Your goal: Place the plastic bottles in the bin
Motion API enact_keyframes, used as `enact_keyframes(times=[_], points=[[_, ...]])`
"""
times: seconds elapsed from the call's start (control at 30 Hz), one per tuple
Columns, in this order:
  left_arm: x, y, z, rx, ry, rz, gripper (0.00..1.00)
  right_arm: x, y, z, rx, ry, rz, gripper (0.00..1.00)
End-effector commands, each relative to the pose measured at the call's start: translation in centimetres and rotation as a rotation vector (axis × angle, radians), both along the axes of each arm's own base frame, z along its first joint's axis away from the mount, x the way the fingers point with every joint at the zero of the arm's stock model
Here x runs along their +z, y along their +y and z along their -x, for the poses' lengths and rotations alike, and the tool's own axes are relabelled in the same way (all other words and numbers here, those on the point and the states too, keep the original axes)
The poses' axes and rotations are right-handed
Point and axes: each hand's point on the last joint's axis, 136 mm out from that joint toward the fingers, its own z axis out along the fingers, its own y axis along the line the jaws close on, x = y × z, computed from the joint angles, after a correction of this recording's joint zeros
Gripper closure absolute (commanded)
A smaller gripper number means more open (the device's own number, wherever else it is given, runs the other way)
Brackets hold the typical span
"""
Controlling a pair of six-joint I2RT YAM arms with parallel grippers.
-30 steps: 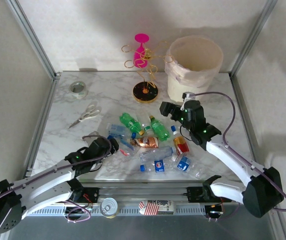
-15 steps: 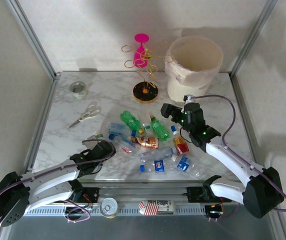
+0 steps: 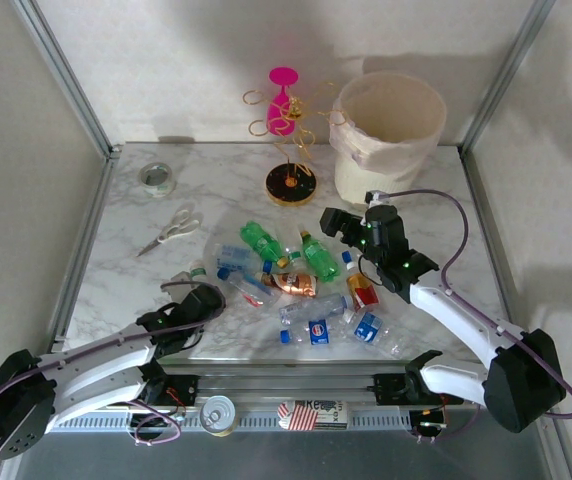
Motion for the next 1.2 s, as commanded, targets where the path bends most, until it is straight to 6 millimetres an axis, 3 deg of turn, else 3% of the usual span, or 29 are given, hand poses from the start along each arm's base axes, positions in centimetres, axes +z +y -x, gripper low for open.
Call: enact_keyframes(times=[0.0, 0.17, 0.27, 0.4, 0.57, 0.7, 0.83, 1.17], points=[[0.3, 0.8, 0.0, 0.066, -0.031, 0.019, 0.41, 0.1, 0.5, 0.2, 0.033, -0.014, -0.017, 0.01], [3.7, 0.2, -1.2, 0.045, -0.148, 0.071, 0.47, 0.7, 2.2, 1.1, 0.150, -0.042, -0.059, 0.01], [7.7, -0.9, -2.2, -0.013, -0.284, 0.133, 0.50, 1.5, 3.7, 1.8, 0.241, -0.069, -0.102, 0.01], [14.5, -3.5, -2.9, -0.165, -0.520, 0.243, 0.50, 3.0, 5.9, 3.1, 0.362, -0.121, -0.154, 0.01], [20.0, -5.9, -2.9, -0.319, -0.687, 0.272, 0.50, 5.0, 8.4, 4.7, 0.467, -0.184, -0.205, 0.01], [21.6, -8.3, -3.1, -0.426, -0.730, 0.289, 0.50, 6.5, 10.6, 6.0, 0.541, -0.214, -0.248, 0.01], [21.5, -10.0, -3.6, -0.478, -0.725, 0.304, 0.50, 7.1, 13.0, 7.2, 0.607, -0.219, -0.267, 0.01], [21.0, -12.2, -3.5, -0.546, -0.725, 0.282, 0.51, 5.9, 16.8, 7.8, 0.684, -0.165, -0.303, 0.04]])
